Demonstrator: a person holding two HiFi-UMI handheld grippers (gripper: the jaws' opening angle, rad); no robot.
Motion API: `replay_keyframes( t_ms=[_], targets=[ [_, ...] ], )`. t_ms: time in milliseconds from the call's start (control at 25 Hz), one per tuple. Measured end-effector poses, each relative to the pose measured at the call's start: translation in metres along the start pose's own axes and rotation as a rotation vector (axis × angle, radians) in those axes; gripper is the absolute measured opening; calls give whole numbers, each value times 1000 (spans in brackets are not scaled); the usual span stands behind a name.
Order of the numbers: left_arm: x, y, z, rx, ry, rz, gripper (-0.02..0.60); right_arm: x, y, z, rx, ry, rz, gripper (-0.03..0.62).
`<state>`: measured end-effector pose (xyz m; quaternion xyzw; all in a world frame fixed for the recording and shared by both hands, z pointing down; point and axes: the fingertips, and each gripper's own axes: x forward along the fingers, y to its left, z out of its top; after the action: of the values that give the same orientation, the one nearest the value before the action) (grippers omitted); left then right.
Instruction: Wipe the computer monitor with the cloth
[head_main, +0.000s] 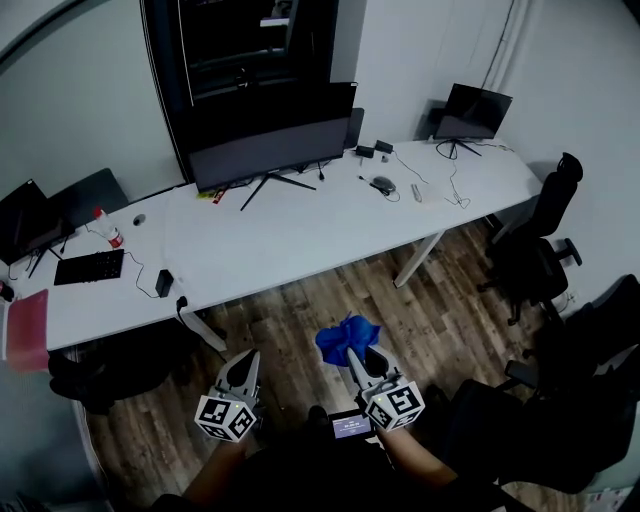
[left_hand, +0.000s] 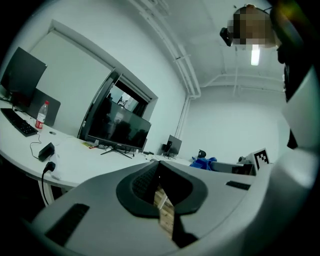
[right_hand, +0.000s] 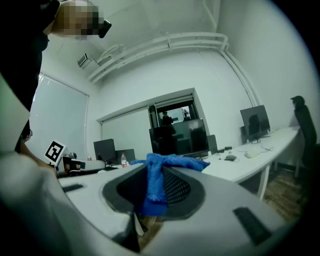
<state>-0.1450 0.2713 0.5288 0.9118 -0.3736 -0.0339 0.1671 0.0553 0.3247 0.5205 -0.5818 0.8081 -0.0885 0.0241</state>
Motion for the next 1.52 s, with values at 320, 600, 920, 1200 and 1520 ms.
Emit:
replay_keyframes(
  t_ms=[320,600,920,1200,1520],
  targets=[
    [52,5,24,70,-35,76,-6,35,-44,22,-27,-28,68,83],
    [81,10,39,86,-67,117,-6,60,-68,28,9,-37,117,82],
    [113,37,43,78,-66,127,-6,103,-80,33,29,-26,159,83],
    [162,87,56,50,-89,132,-6,166,-102,37,7,10,173,83],
    [219,167,98,54,-95,140,-6,275,-103,60,-26,26,224,83]
  ],
)
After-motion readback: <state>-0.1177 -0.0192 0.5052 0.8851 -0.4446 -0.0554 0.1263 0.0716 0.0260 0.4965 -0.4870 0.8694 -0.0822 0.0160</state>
